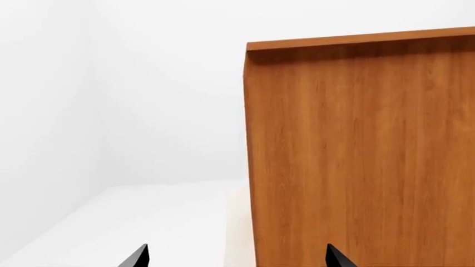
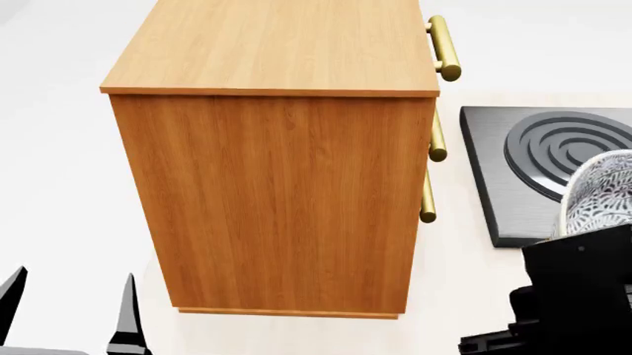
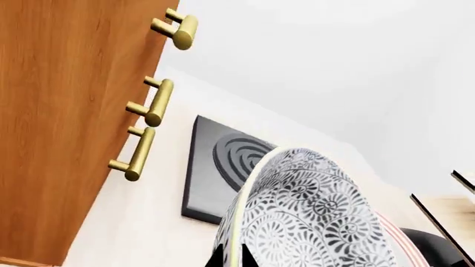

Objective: Put the bowl on the top of the cabinet.

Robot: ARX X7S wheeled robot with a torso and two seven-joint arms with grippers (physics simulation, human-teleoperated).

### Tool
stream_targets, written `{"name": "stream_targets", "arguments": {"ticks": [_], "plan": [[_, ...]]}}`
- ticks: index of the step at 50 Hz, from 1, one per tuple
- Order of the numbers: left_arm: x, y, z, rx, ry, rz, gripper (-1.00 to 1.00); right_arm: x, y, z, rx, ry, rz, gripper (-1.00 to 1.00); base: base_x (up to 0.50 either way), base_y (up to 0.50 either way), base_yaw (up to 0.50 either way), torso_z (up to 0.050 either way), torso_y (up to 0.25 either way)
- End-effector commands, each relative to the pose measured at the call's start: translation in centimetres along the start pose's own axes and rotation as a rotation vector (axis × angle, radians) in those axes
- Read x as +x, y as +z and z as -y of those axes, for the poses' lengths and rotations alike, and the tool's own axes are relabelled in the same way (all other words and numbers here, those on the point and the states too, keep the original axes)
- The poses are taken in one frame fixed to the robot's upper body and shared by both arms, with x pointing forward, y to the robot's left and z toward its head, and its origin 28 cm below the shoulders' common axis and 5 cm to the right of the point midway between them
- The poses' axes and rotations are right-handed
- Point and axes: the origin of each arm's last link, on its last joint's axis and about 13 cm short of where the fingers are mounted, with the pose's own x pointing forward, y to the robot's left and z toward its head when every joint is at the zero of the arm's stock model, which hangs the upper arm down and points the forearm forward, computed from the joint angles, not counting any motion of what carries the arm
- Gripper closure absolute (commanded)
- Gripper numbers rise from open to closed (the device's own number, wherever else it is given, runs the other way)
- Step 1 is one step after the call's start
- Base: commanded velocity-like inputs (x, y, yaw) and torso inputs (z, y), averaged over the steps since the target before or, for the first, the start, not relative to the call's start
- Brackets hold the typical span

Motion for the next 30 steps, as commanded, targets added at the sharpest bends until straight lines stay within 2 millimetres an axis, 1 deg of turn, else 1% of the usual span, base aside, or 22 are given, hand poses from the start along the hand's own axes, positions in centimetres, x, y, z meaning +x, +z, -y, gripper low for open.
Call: {"name": "stream_targets", "arguments": {"ticks": [1, 4, 13, 17, 19, 21, 23, 30], "plan": [[0.0, 0.0, -0.1, -0.003, 0.003, -0.001, -1.00, -0.3, 4.7, 0.8, -0.022, -0.016, 0.107, 1.00, 0.00, 0.00, 0.00, 0.000, 0.010], [-0.1, -0.2, -0.1, -0.003, 0.004, -0.002, -1.00, -0.3, 6.1, 1.0, -0.023, -0.014, 0.129, 1.00, 0.00, 0.00, 0.00, 0.000, 0.000], [0.0, -0.3, -0.2, -0.004, 0.007, -0.005, -1.00, 0.2, 8.8, 1.3, -0.033, 0.002, 0.146, 1.00, 0.00, 0.00, 0.00, 0.000, 0.000], [0.0, -0.3, -0.2, -0.005, 0.008, -0.005, -1.00, 0.5, 10.6, 1.3, -0.035, 0.005, 0.165, 1.00, 0.00, 0.00, 0.00, 0.000, 0.000], [0.0, -0.3, -0.3, -0.005, 0.008, -0.005, -1.00, 0.5, 10.6, 1.3, -0.035, 0.005, 0.165, 1.00, 0.00, 0.00, 0.00, 0.000, 0.000], [0.0, -0.3, -0.3, -0.005, 0.008, -0.006, -1.00, 0.6, 12.2, 1.5, -0.023, 0.009, 0.191, 1.00, 0.00, 0.00, 0.00, 0.000, 0.000], [0.0, -0.3, -0.3, -0.005, 0.008, -0.007, -1.00, 0.6, 13.1, 1.6, -0.012, 0.016, 0.207, 1.00, 0.00, 0.00, 0.00, 0.000, 0.005], [0.1, -0.3, -0.4, -0.002, 0.011, -0.007, -1.00, 1.2, 15.1, 1.7, 0.009, 0.008, 0.218, 1.00, 0.00, 0.00, 0.00, 0.000, 0.000]]}}
